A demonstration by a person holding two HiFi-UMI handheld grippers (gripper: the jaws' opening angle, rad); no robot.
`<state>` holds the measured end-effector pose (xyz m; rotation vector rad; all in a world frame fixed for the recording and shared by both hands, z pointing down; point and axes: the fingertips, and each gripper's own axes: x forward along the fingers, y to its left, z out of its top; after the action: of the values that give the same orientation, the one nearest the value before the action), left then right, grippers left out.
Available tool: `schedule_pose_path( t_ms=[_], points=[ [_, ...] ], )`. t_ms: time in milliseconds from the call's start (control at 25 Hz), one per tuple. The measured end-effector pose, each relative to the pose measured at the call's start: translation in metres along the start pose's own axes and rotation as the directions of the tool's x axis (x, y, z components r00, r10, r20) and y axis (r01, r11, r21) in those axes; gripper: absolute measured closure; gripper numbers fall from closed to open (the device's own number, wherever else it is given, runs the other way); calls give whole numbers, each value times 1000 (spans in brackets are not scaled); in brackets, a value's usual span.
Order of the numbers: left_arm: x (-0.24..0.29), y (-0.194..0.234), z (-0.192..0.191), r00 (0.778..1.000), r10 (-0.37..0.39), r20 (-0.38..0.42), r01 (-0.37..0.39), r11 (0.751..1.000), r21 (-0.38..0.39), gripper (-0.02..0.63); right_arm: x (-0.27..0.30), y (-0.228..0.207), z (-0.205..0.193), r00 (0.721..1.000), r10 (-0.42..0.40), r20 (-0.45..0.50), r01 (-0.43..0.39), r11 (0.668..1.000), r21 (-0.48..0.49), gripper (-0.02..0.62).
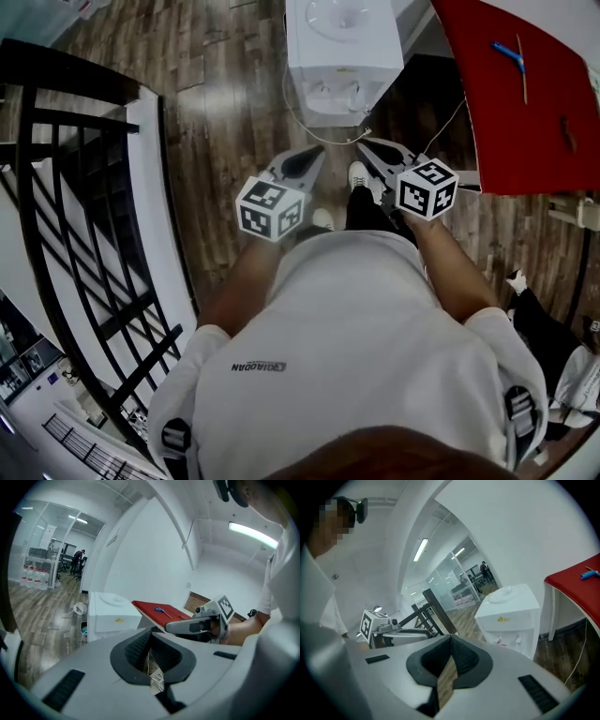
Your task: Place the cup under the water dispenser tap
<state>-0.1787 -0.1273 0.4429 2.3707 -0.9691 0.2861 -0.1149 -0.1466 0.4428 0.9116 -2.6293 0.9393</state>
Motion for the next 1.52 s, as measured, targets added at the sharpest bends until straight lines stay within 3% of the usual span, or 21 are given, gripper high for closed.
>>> schedule_pose_path(
  t_ms=[240,440,920,1520],
  points=[
    [-36,-25,22,998,-20,53,19,1000,14,611,-38,48,8,995,41,86,-40,999,-9,574],
    [-53,-38,27,997,-44,62,43,999,29,611,-62,60,15,992,-8,128,14,999,-44,574],
    [-46,-69,28,996,-59,62,55,996,67,611,-106,41,18,979,-87,182,97,994,-47,574],
    [-1,-142,40,987,27,155,-29,1000,10,611,-181,15,31,987,16,160,6,991,-131,574]
  ],
)
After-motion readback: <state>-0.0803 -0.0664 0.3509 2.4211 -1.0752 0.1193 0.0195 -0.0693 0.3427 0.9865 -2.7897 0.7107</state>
